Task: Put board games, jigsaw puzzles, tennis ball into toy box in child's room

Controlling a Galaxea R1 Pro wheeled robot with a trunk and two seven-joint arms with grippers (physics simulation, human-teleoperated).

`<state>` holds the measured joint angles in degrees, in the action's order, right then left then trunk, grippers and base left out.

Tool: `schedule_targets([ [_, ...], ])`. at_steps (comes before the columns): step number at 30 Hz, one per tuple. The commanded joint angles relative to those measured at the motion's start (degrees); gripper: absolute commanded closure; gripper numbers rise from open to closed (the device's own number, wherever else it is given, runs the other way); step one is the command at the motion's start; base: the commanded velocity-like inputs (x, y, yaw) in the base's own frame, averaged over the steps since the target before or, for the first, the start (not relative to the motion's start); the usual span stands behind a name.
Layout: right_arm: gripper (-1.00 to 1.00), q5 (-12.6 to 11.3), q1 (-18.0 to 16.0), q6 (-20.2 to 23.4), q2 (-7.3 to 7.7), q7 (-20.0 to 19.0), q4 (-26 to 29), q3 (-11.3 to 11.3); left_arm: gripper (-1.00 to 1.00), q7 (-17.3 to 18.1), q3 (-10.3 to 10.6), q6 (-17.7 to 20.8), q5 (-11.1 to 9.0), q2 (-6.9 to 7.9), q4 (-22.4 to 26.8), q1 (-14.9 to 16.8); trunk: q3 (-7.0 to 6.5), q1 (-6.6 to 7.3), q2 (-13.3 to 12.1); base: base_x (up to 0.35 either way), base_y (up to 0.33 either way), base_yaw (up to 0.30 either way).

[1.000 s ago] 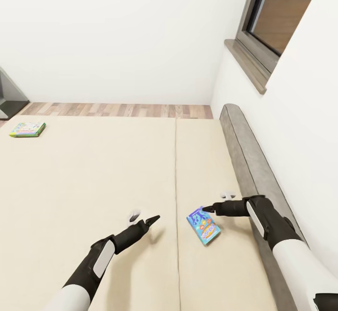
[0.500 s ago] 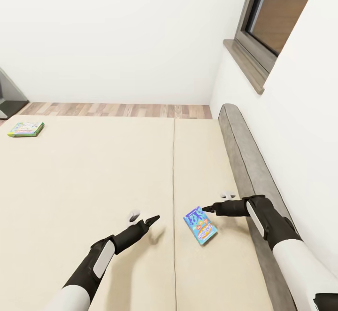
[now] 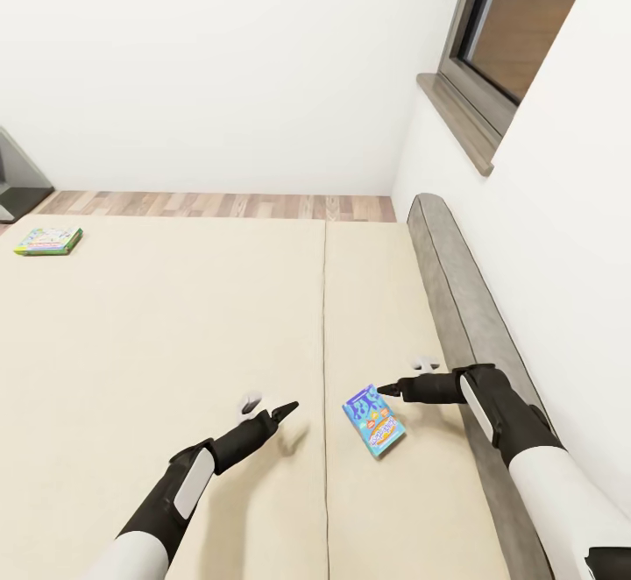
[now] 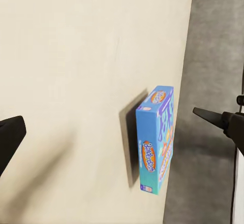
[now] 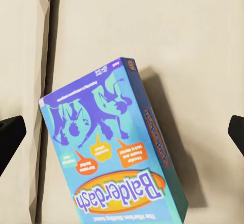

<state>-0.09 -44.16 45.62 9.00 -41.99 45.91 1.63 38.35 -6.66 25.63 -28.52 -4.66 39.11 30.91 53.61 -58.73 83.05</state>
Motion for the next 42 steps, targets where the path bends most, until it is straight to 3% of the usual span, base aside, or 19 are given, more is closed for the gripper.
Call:
schedule_targets([
  [1,-1.0,0.0,-0.03,0.25,0.05,-0.11,0.05,0.13,-1.0,0.15,-0.24,0.48,-0.22,-0.06,0.0,0.03,0.04,0.0,0.02,0.0,-0.002,0.0],
  [42,-1.0,0.0,0.12,0.25,-0.03,-0.11,0.59,0.21,-1.0,0.06,-0.2,0.48,-0.22,-0.09,0.0,0.02,0.04,0.0,0.02,0.0,-0.031,0.0],
])
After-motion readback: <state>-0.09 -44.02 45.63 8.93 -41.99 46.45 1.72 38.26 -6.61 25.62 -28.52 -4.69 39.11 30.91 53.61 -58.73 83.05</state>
